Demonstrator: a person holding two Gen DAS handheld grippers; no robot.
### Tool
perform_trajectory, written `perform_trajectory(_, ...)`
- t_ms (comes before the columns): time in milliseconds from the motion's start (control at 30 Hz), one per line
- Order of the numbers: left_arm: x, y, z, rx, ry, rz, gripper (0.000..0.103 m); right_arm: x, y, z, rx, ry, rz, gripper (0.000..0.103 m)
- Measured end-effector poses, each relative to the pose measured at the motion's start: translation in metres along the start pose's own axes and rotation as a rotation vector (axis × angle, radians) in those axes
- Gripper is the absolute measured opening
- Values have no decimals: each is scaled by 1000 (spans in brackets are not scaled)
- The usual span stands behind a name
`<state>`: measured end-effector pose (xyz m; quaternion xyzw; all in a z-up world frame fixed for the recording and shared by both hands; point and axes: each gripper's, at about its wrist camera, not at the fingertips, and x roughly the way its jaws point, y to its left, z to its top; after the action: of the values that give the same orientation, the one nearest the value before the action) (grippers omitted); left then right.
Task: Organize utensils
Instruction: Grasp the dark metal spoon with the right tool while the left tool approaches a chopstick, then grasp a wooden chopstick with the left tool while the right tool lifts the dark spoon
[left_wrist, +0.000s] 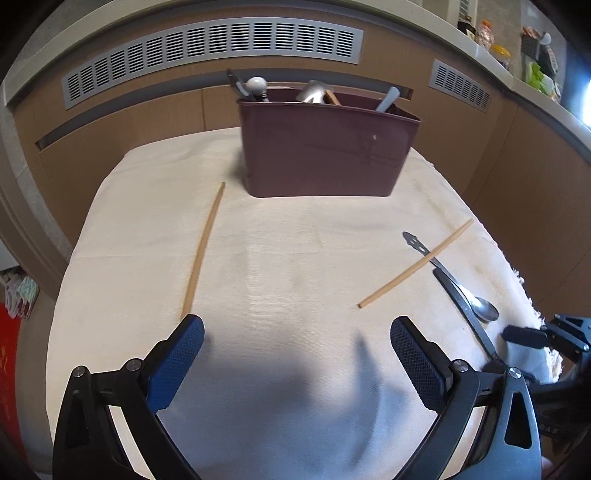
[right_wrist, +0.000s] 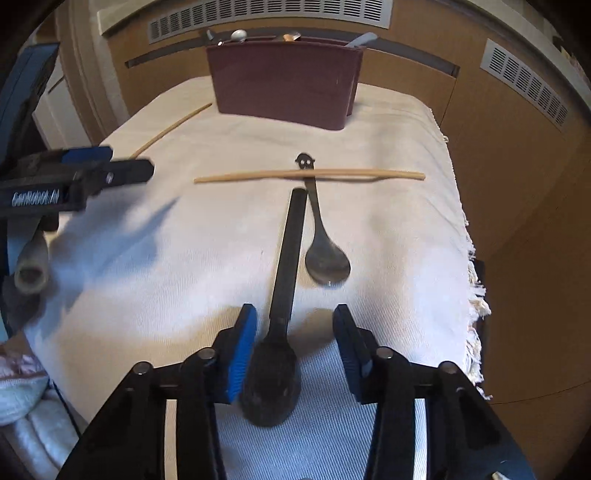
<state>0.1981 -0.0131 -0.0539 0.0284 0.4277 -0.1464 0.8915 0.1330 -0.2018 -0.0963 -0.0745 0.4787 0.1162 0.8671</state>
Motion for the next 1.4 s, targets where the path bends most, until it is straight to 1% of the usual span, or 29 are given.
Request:
perform_trajectory(67, -3, -7, 0, 27, -2, 1, 101, 6, 3, 8, 1, -2, 29, 22)
perform_trajectory(100, -5, -9, -1, 35, -5, 3, 101, 9, 6, 11, -7, -3, 24, 18)
perform_trajectory(133, -6, -9, -1, 37, -8, 7, 101, 11, 10, 15, -25, -4, 11, 12)
perform_trajectory(200, -10, -9, -1, 32, -14, 20, 101, 8, 13, 17, -32, -6, 22, 11)
perform_trajectory(300, -13, -9, 2, 32, -10, 21, 101, -5, 3, 18, -5, -48, 24, 11)
perform_trajectory(400, -11, -19, 6, 62, -2, -12, 100, -23, -18, 16, 67, -90, 34, 11)
perform_trajectory(433, -9, -24, 8, 81, -2, -23, 99, -28, -27, 14, 93, -100, 37, 11)
perform_trajectory(467, -6, -32, 10, 115, 0, -50, 97, -32, -37, 13, 123, -109, 37, 11)
perform_trajectory(500, -2, -42, 13, 152, 11, -84, 89, -34, -44, 11, 144, -114, 37, 11)
perform_trajectory(533, 1, -49, 17, 179, 23, -109, 76, -35, -50, 9, 164, -115, 38, 11)
perform_trajectory(567, 6, -60, 23, 221, 41, -141, 69, -36, -56, 7, 183, -116, 40, 11)
perform_trajectory(600, 12, -72, 31, 266, 63, -171, 55, -36, -61, 4, 202, -118, 47, 11)
perform_trajectory(633, 16, -84, 38, 313, 78, -194, 46, -36, -64, 2, 215, -119, 54, 11)
perform_trajectory(700, 26, -107, 52, 401, 109, -216, 42, -35, -68, -3, 235, -121, 59, 11)
perform_trajectory(767, 40, -130, 65, 488, 146, -223, 42, -33, -70, -7, 250, -120, 69, 11)
perform_trajectory(800, 50, -143, 71, 535, 173, -222, 41, -32, -71, -9, 259, -119, 71, 11)
perform_trajectory(867, 69, -159, 77, 591, 226, -199, 39, -32, -75, -13, 277, -116, 78, 11)
perform_trajectory(933, 92, -173, 83, 624, 289, -171, 26, -32, -80, -15, 294, -117, 90, 11)
perform_trajectory(1000, 106, -180, 86, 630, 335, -171, 24, -31, -82, -16, 299, -116, 100, 11)
perform_trajectory(1033, 108, -183, 90, 623, 335, -182, 23, -30, -82, -16, 299, -114, 102, 11)
perform_trajectory(1067, 111, -185, 93, 616, 354, -190, 20, -29, -82, -16, 300, -111, 106, 11)
perform_trajectory(1133, 113, -188, 96, 592, 362, -196, 12, -25, -83, -15, 306, -107, 115, 11)
perform_trajectory(1167, 112, -188, 95, 585, 350, -194, 11, -24, -82, -14, 308, -108, 118, 11)
perform_trajectory(1200, 109, -187, 94, 576, 335, -193, 7, -23, -82, -13, 310, -111, 124, 11)
perform_trajectory(1233, 104, -184, 94, 555, 312, -194, 6, -22, -82, -13, 311, -112, 130, 11)
perform_trajectory(1333, 87, -161, 95, 429, 236, -224, 5, -21, -80, -10, 311, -107, 153, 11)
perform_trajectory(1400, 68, -139, 93, 311, 179, -266, 5, -21, -78, -7, 304, -105, 155, 11)
